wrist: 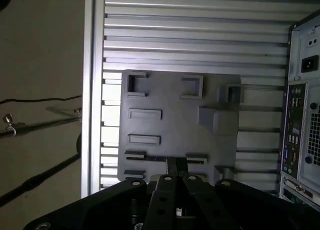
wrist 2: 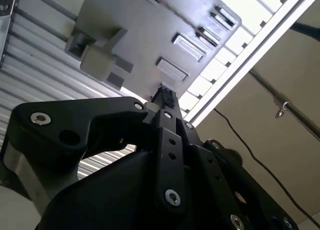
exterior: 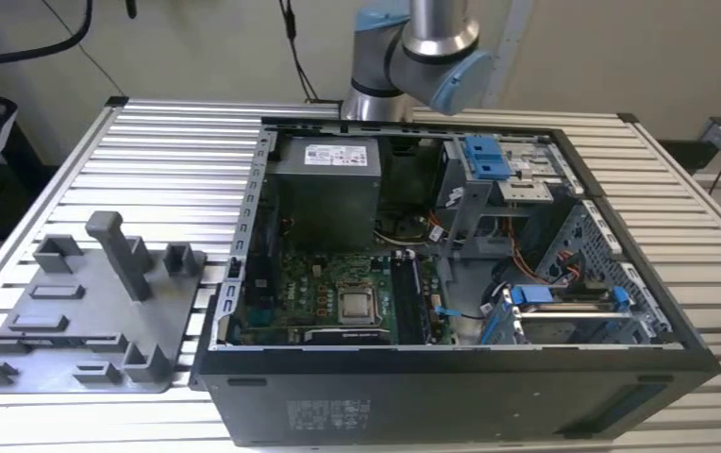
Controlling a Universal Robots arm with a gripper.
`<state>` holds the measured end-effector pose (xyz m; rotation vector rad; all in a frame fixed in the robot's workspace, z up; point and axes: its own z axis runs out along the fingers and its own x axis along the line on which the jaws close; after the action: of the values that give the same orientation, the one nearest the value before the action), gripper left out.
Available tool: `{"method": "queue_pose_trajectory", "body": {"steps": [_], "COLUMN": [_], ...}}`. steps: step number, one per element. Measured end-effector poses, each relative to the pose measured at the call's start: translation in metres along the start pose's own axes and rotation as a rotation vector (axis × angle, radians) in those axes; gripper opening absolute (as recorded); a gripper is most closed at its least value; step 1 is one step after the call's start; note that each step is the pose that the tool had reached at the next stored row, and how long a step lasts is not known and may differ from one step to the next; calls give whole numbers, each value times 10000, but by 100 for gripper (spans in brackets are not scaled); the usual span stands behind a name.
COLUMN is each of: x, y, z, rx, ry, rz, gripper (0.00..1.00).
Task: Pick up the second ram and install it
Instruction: 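Reach for the second ram, then pick up the second ram and move it above second insertion slot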
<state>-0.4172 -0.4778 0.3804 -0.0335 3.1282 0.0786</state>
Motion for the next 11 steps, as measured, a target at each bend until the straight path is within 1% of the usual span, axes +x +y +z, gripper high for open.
{"method": "queue_pose_trajectory", "body": {"steps": [6,8,11], "x": [3,3,3], "y": [-127,-146,-154], "z": [-4,-5,-5], "rx": [-1,2,0], "ry": [2,8,7], "rz": [0,0,0], "gripper": [11,11,11]}}
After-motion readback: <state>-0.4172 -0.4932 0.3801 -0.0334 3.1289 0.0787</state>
